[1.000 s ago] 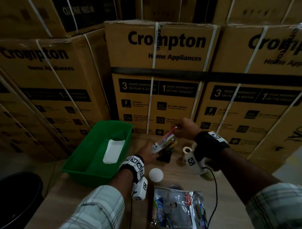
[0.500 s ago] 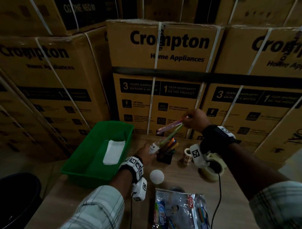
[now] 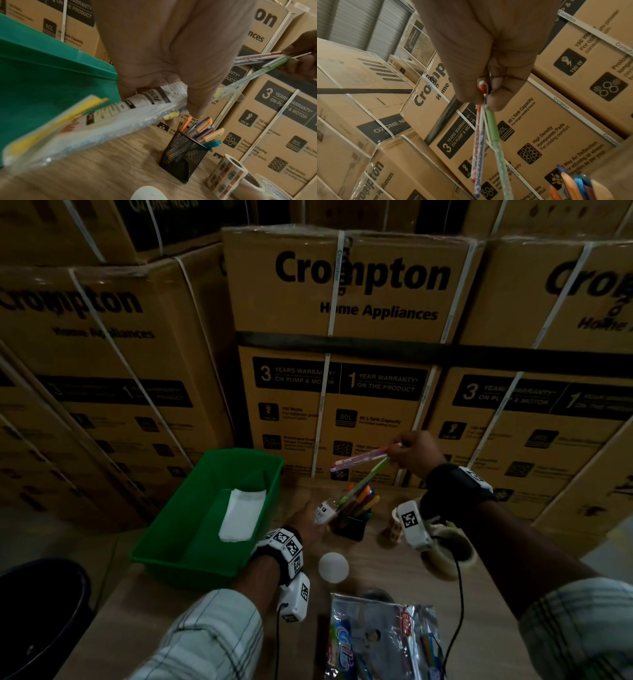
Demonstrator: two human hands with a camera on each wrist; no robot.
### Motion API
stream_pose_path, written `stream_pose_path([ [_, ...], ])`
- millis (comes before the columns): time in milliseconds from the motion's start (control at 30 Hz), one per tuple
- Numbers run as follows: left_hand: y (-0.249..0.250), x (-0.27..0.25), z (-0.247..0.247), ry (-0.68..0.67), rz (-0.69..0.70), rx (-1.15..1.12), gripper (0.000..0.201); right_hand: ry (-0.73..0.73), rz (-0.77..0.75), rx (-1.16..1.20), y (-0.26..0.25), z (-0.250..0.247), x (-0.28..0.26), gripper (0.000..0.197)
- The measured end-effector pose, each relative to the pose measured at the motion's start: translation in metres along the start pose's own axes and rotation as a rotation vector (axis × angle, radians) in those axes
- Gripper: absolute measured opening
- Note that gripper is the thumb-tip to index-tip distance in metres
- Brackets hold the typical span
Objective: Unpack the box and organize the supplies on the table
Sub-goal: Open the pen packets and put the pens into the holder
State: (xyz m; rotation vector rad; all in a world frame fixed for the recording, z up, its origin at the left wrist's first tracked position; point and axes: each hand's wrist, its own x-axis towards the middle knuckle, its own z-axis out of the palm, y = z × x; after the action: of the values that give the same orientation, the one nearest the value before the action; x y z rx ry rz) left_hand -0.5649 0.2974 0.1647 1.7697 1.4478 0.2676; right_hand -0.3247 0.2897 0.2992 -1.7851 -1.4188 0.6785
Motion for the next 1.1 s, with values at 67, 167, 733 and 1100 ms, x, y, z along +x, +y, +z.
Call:
stream_pose_path([
  [67,0.001,0.002,0.000,-0.009,-0.005,0.009,0.059,0.015,-0.007,0.002,-0.001,0.000,0.002,0.026],
  [167,0.003,0.003,0.000,-0.004,-0.022,0.041,0.061,0.037,-0.014,-0.005,-0.001,-0.002,0.007,0.024],
  [733,-0.003,0.007,0.005,-0.045,-0.126,0.134,0.058,0.036,0.031,-0.188,0.019,0.027,0.014,0.016],
  [1100,-0.018,0.009,0.004,-0.029,-0.173,0.062,0.063,-0.105,0.081,-0.545,0.030,0.046,0.024,0.013],
])
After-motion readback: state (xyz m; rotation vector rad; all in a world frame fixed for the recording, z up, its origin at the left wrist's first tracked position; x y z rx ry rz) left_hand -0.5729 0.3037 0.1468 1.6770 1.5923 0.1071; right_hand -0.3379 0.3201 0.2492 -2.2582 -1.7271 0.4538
